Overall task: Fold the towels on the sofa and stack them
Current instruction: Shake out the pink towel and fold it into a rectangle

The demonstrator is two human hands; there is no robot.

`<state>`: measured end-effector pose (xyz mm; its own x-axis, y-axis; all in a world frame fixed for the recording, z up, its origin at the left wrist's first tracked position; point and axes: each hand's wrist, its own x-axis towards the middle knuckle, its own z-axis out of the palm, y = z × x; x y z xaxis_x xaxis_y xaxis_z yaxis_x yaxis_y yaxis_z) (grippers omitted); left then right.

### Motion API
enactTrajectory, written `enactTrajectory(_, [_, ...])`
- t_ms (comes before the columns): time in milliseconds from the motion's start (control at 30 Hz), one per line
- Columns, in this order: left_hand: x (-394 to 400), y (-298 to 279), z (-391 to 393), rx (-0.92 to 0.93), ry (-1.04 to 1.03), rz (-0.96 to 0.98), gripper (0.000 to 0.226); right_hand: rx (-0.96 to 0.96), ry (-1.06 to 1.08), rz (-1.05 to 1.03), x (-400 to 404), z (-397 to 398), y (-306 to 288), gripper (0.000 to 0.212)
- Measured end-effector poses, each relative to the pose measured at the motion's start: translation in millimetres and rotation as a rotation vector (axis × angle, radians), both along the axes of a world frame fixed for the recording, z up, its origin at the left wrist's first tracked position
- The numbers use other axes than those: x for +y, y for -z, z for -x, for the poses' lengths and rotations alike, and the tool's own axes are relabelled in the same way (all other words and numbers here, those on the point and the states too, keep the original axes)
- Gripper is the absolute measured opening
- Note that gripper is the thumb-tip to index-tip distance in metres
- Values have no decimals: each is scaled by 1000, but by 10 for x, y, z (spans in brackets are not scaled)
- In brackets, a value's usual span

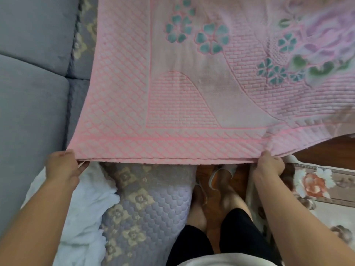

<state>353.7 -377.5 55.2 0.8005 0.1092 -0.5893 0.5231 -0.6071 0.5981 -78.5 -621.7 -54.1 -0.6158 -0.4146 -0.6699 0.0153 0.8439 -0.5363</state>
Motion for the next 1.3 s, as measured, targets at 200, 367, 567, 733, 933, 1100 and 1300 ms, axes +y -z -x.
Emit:
enactTrajectory(200, [48, 76, -25, 51, -21, 24, 37, -431, 90, 40, 21, 417, 6, 27])
enactTrajectory(367, [101, 129, -9, 10, 19, 4, 29, -486, 65, -105, 72, 377, 130, 30])
enactTrajectory(567, [163, 235, 25, -107, 49, -22, 16, -639, -40, -278, 88, -137, 447, 64])
enactTrajectory(733, [256, 421, -181, -39, -41, 43, 15, -882, 144, -209, 70, -406, 846, 75])
enactTrajectory(933, [309, 481, -228, 35, -115, 140, 18, -1095, 342, -39, -38, -408, 905, 79])
enactTrajectory(1100, [305, 427, -225, 48, -136, 143, 17, -874, 276, -93, 74, -176, 603, 49])
enactTrajectory(1300, [219, 444, -191, -33, -129, 72, 27, -307, 92, -74, 55, -62, 355, 43])
